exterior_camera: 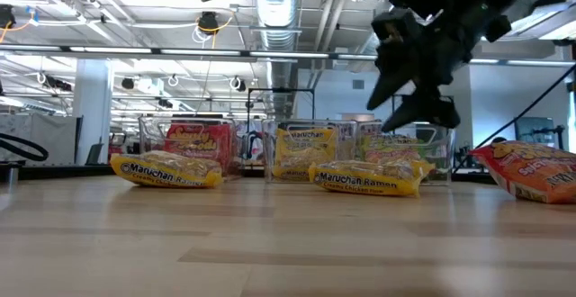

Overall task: Sort Maruchan noodles
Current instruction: Put the yellow noodle pack into the middle transparent bin

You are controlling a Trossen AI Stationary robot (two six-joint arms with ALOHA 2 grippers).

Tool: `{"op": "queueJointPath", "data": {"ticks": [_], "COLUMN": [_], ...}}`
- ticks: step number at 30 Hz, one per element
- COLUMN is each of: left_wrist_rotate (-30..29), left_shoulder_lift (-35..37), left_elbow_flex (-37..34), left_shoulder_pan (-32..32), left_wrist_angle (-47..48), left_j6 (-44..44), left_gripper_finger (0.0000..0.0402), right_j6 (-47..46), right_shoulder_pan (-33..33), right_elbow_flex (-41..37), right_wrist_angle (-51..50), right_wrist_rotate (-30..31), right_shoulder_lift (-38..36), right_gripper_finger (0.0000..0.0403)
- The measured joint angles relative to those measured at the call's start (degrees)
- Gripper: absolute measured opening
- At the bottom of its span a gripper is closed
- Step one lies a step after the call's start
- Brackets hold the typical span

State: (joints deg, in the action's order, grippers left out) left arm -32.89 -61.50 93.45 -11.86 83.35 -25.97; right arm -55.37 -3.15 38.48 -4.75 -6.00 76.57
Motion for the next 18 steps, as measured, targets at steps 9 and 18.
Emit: {"op": "queueJointPath", "data": {"ticks": [9,18], "left_wrist_rotate": [0.73,1.06], "left_shoulder_lift": [-0.01,-0.01], "left_elbow_flex": [0.00,0.00], "left_shoulder_pan": [0.00,0.00], "left_wrist_angle": [-0.02,-0.02], "left_j6": [0.17,0.12], "left_gripper_finger": [0.0151,0.0151], "right_j6": [16.14,20.49], "right_shoulder_pan": [0.92,1.59], "right_elbow_flex": [6.50,8.11], "right_wrist_angle": [-4.01,-15.00], "right_wrist_rotate": [3.59,7.29], "right_shoulder_lift": [0.72,6.02], "right_gripper_finger": [0.0214,0.0199]}}
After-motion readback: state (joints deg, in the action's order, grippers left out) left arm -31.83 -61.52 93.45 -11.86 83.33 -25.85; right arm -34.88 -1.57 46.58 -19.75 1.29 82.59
